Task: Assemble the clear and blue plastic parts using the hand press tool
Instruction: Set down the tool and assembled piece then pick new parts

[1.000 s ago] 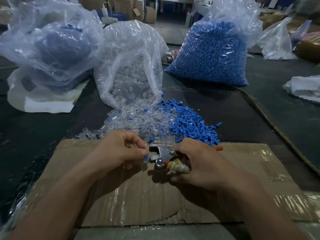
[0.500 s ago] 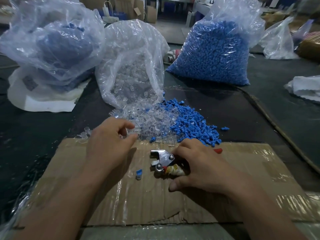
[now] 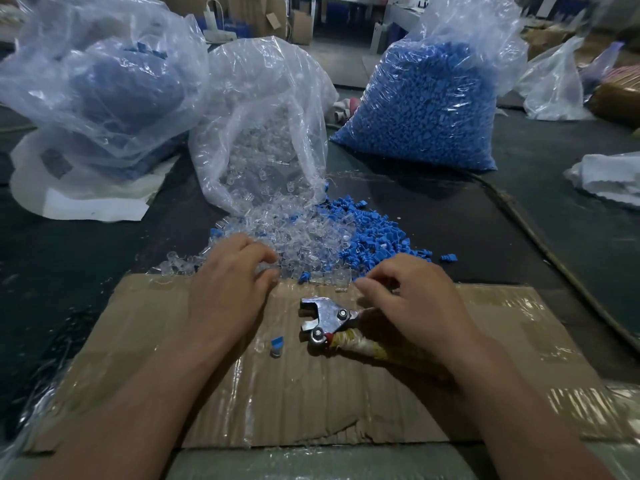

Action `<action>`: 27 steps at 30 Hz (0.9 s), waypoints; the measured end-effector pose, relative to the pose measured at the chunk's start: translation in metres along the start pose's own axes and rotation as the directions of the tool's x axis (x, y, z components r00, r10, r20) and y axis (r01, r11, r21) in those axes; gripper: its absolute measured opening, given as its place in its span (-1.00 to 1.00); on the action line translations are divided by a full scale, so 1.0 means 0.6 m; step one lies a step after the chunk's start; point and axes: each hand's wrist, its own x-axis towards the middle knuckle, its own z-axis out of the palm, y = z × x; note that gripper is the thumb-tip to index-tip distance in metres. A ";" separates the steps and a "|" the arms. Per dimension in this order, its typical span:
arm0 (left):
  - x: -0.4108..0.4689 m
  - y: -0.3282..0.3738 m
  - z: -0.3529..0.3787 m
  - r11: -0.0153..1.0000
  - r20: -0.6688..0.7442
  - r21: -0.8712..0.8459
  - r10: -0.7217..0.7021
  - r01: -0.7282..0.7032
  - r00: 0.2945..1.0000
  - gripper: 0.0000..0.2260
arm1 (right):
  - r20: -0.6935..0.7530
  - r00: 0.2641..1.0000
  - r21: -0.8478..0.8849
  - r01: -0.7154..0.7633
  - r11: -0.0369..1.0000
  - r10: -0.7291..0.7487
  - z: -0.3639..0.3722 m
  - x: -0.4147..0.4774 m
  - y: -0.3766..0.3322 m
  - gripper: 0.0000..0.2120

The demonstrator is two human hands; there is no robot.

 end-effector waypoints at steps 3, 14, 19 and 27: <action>-0.001 0.004 -0.002 0.996 -0.031 -0.089 -0.011 0.008 0.999 -0.97 | -0.088 0.993 -0.007 -0.076 0.997 0.075 0.003 0.009 0.015 -0.81; -0.010 0.029 -0.012 0.835 0.021 -0.538 -0.124 0.116 0.992 -0.72 | -0.008 0.997 -0.086 -0.083 0.993 0.083 0.026 0.031 0.022 -0.74; -0.014 0.034 -0.011 0.656 0.140 -0.717 -0.195 0.235 0.971 -0.76 | 0.010 0.997 -0.087 -0.076 0.993 0.077 0.031 0.034 0.020 -0.86; -0.017 0.035 -0.014 0.499 0.245 -0.796 -0.249 0.341 0.937 -0.74 | -0.053 0.998 -0.124 -0.031 0.992 0.025 0.032 0.032 0.024 -0.88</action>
